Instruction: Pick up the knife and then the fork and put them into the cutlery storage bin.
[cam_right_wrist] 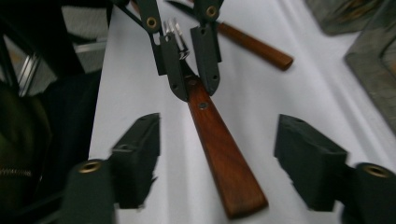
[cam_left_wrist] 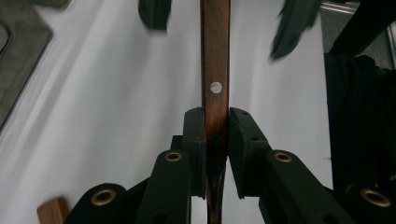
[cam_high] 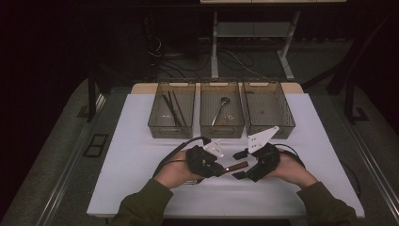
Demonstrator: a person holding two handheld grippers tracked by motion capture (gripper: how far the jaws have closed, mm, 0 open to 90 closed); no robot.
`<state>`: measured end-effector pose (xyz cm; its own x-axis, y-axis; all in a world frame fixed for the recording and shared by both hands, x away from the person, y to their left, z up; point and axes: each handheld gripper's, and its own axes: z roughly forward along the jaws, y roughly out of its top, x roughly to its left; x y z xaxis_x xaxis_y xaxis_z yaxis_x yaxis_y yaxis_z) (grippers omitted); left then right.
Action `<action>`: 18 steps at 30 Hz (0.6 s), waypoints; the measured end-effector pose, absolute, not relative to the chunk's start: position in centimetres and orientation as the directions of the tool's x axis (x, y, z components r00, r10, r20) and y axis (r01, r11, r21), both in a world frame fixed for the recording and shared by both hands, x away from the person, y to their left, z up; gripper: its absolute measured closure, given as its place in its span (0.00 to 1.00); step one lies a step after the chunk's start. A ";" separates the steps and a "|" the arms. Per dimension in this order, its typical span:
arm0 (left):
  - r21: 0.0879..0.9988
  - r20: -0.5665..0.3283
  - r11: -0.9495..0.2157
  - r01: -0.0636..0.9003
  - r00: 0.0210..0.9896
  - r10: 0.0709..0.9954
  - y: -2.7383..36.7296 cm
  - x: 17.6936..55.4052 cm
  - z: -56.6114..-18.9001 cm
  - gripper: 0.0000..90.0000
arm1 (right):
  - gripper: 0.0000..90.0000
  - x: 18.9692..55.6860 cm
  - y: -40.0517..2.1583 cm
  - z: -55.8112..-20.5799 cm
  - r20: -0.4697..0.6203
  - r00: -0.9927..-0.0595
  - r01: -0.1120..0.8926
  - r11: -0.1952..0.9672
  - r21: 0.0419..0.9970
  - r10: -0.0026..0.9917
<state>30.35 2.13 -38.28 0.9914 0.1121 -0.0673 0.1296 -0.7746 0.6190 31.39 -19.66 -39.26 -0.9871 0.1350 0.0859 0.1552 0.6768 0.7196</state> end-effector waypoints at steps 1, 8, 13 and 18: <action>0.617 -0.068 -0.777 0.126 0.992 0.107 1.9 30.3 -38.2 0.86 | 0.45 31.4 -19.6 -39.4 0.092 -0.988 0.150 0.685 0.713 0.120; 0.599 -0.041 -0.799 0.060 0.998 0.045 1.1 30.4 -37.9 0.86 | 0.70 31.3 -19.4 -39.7 0.127 -0.989 0.143 0.718 0.681 0.077; 0.598 -0.044 -0.800 0.051 0.999 0.031 0.8 30.3 -37.8 0.86 | 0.79 31.2 -19.3 -39.8 0.124 -0.990 0.129 0.726 0.675 0.060; 0.593 -0.042 -0.805 0.026 0.999 0.002 0.8 30.1 -37.7 0.86 | 0.83 31.1 -19.3 -39.7 0.139 -0.989 0.123 0.730 0.673 0.038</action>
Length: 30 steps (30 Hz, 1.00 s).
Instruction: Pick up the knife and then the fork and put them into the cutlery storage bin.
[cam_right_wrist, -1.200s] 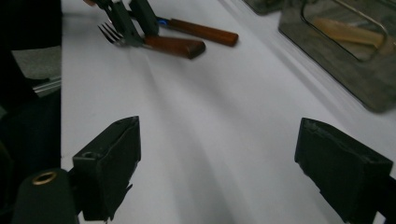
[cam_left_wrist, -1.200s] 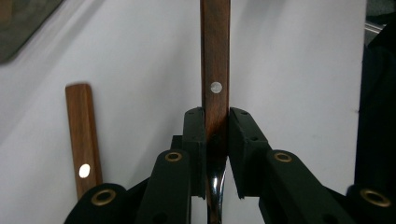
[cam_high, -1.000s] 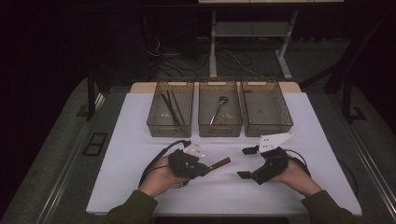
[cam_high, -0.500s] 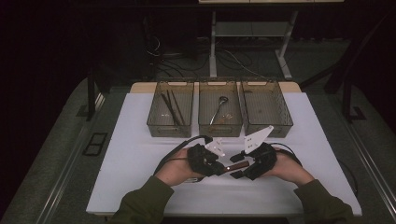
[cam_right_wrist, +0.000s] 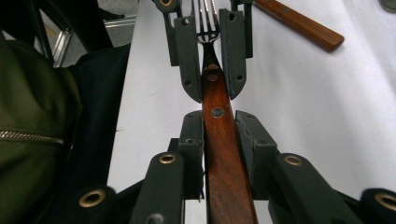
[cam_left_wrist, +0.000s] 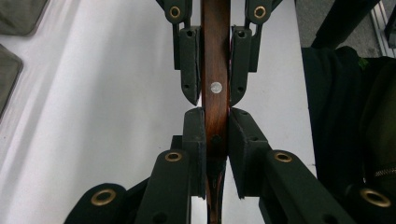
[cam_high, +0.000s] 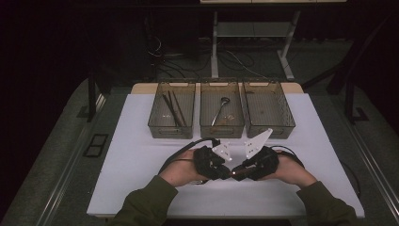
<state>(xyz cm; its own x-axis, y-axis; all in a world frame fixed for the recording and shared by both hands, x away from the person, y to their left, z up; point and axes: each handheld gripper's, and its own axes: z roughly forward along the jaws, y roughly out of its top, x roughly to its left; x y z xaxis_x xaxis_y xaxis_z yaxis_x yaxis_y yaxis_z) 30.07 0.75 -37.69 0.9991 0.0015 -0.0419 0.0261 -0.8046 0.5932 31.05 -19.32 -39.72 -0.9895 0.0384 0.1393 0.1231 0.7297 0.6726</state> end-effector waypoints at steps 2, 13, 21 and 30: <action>0.593 -0.054 -0.804 0.028 0.999 -0.005 0.7 30.0 -37.7 0.86 | 0.84 31.0 -19.3 -39.7 0.149 -0.989 0.119 0.733 0.670 0.024; 0.639 -0.031 -0.769 0.007 0.999 -0.017 1.3 30.2 -37.7 0.82 | 0.84 30.9 -19.5 -39.4 0.153 -0.988 0.133 0.718 0.684 0.038; 0.734 -0.040 -0.668 0.124 0.989 0.139 4.4 30.4 -37.6 0.51 | 0.84 31.7 -21.0 -39.2 0.144 -0.984 0.179 0.705 0.687 0.109; 0.796 -0.060 -0.529 0.295 0.907 0.417 9.9 30.1 -38.5 0.37 | 0.84 33.2 -24.6 -38.4 0.123 -0.942 0.306 0.650 0.695 0.312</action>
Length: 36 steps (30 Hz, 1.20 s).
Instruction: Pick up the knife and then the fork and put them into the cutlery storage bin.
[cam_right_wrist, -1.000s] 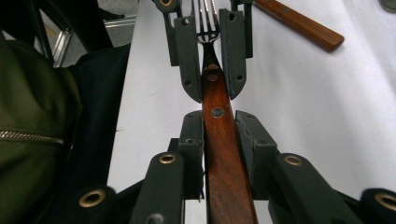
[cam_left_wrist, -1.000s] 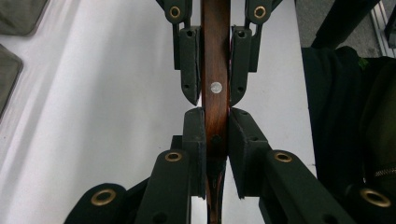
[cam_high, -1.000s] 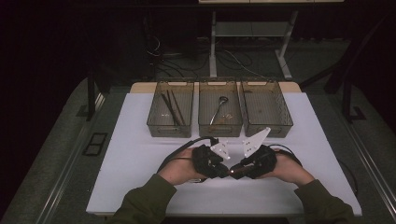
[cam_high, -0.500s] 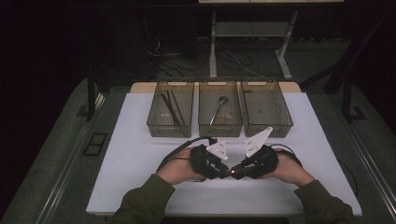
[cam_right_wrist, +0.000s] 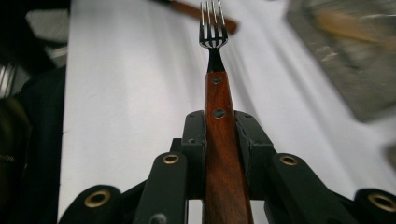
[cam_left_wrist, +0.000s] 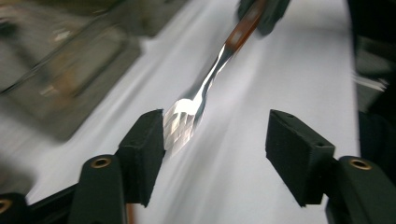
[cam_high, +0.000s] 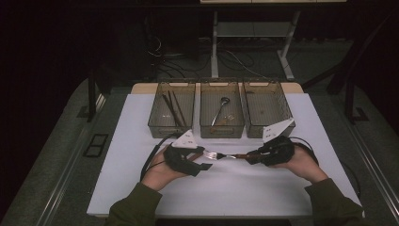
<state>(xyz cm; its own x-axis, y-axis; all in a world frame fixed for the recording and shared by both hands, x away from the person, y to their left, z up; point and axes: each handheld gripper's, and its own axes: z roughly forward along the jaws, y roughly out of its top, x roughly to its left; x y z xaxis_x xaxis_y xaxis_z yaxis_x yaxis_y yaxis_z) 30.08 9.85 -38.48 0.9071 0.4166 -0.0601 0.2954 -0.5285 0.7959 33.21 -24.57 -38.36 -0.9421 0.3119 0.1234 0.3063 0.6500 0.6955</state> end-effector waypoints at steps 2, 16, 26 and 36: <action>0.803 -0.055 -0.506 0.315 0.885 0.463 10.9 29.8 -38.8 0.32 | 0.84 33.3 -25.4 -37.8 0.144 -0.920 0.352 0.609 0.711 0.364; 0.803 -0.100 -0.422 0.421 0.793 0.601 15.7 27.7 -42.3 0.03 | 0.84 37.0 -30.8 -34.7 0.128 -0.786 0.445 0.409 0.797 0.604; 0.820 -0.099 -0.404 0.405 0.797 0.596 16.3 27.7 -42.6 0.00 | 0.84 40.9 -33.6 -34.8 0.130 -0.610 0.537 0.287 0.793 0.782; 0.809 -0.077 -0.442 0.388 0.814 0.576 16.0 27.6 -42.8 0.00 | 0.84 44.3 -34.1 -36.6 0.157 -0.479 0.656 0.233 0.718 0.864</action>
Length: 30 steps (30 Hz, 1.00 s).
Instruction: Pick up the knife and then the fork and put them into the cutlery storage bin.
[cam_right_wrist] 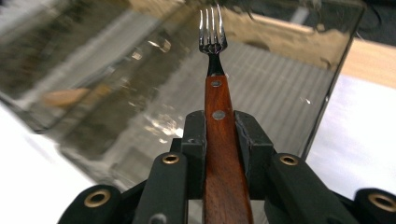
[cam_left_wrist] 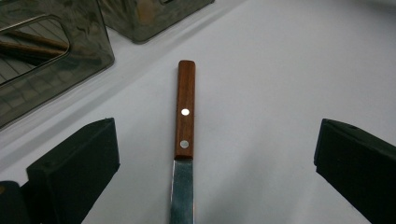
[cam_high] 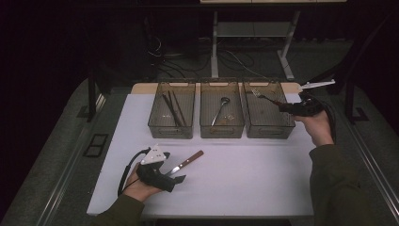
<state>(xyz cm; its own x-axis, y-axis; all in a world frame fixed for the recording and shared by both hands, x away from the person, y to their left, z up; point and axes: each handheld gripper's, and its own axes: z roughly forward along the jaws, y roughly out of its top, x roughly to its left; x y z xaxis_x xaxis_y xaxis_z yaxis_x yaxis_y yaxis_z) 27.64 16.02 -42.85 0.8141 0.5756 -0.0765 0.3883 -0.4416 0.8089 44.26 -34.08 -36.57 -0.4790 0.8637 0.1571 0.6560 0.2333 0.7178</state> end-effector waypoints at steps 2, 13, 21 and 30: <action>0.806 -0.072 -0.447 0.388 0.814 0.577 16.0 27.6 -42.9 0.00 | 0.84 44.9 -33.6 -37.0 0.146 -0.465 0.677 0.245 0.694 0.873; 0.803 -0.082 -0.450 0.390 0.821 0.564 16.1 27.6 -43.0 0.00 | 0.84 46.3 -31.5 -38.6 0.104 -0.458 0.739 0.313 0.596 0.883; 0.802 -0.085 -0.451 0.392 0.822 0.563 16.0 27.6 -43.0 0.00 | 0.83 46.4 -31.4 -38.8 0.114 -0.456 0.754 0.315 0.576 0.883; 0.802 -0.082 -0.453 0.390 0.823 0.562 16.1 27.6 -43.0 0.00 | 0.53 45.8 -31.8 -37.9 0.094 -0.444 0.714 0.289 0.638 0.891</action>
<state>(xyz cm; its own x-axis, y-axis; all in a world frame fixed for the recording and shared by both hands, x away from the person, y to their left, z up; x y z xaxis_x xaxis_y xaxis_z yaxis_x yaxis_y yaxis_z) 27.58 16.06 -43.03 0.8230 0.5620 -0.0821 0.3896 -0.4534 0.8016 45.78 -31.75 -37.89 -0.4444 0.8909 0.0940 0.7138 0.2887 0.6381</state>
